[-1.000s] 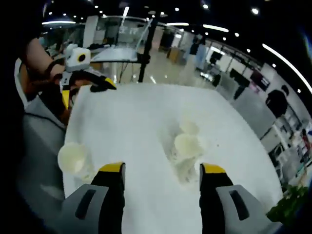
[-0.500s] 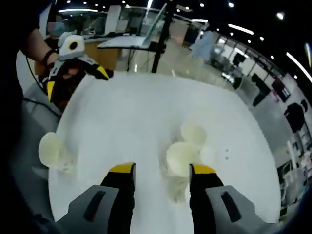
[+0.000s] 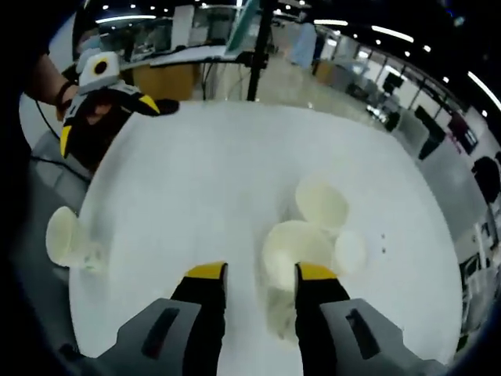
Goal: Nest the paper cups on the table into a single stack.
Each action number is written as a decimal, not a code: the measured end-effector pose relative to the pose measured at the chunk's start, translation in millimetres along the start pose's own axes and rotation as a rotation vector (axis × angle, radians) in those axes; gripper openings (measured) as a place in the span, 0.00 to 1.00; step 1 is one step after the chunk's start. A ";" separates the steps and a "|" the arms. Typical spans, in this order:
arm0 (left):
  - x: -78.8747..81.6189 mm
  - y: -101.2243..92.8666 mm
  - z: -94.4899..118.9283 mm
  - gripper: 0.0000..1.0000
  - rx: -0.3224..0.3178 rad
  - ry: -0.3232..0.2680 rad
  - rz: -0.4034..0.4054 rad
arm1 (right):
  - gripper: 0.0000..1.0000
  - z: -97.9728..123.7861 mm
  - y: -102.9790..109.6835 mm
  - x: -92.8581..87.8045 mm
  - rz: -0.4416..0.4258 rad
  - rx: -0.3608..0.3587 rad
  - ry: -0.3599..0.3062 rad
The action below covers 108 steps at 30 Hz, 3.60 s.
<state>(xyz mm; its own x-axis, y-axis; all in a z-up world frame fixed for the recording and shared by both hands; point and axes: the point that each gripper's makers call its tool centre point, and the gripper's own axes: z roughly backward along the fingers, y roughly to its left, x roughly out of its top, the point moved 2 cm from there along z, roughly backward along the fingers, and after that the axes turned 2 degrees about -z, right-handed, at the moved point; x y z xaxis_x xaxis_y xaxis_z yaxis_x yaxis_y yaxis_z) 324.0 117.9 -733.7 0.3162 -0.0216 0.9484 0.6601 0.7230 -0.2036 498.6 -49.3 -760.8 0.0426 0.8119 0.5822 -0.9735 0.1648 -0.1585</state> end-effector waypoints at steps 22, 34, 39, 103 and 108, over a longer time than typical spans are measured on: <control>-11.9 9.3 4.4 0.99 0.040 0.016 0.039 | 0.06 -24.1 -0.3 -11.2 0.049 0.045 0.040; -16.5 9.6 3.4 0.98 0.043 0.021 0.046 | 0.00 -20.9 7.0 -7.6 0.067 0.065 0.022; -17.4 10.9 5.0 0.99 0.049 0.024 0.040 | 0.00 -18.3 11.4 -3.6 0.064 0.068 0.019; 19.7 4.7 -12.1 0.97 -0.060 0.013 -0.080 | 0.00 184.5 118.7 85.0 0.060 -0.082 -0.306; 18.5 2.8 -12.9 0.97 -0.063 0.019 -0.085 | 0.00 180.9 141.2 84.9 0.069 -0.048 -0.306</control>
<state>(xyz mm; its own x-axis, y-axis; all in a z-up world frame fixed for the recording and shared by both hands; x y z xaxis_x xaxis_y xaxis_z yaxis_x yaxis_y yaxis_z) 340.5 110.5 -719.9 0.2699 -0.0944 0.9583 0.7264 0.6732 -0.1382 324.1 -58.4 -589.5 -0.1001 0.6172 0.7804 -0.9598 0.1468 -0.2393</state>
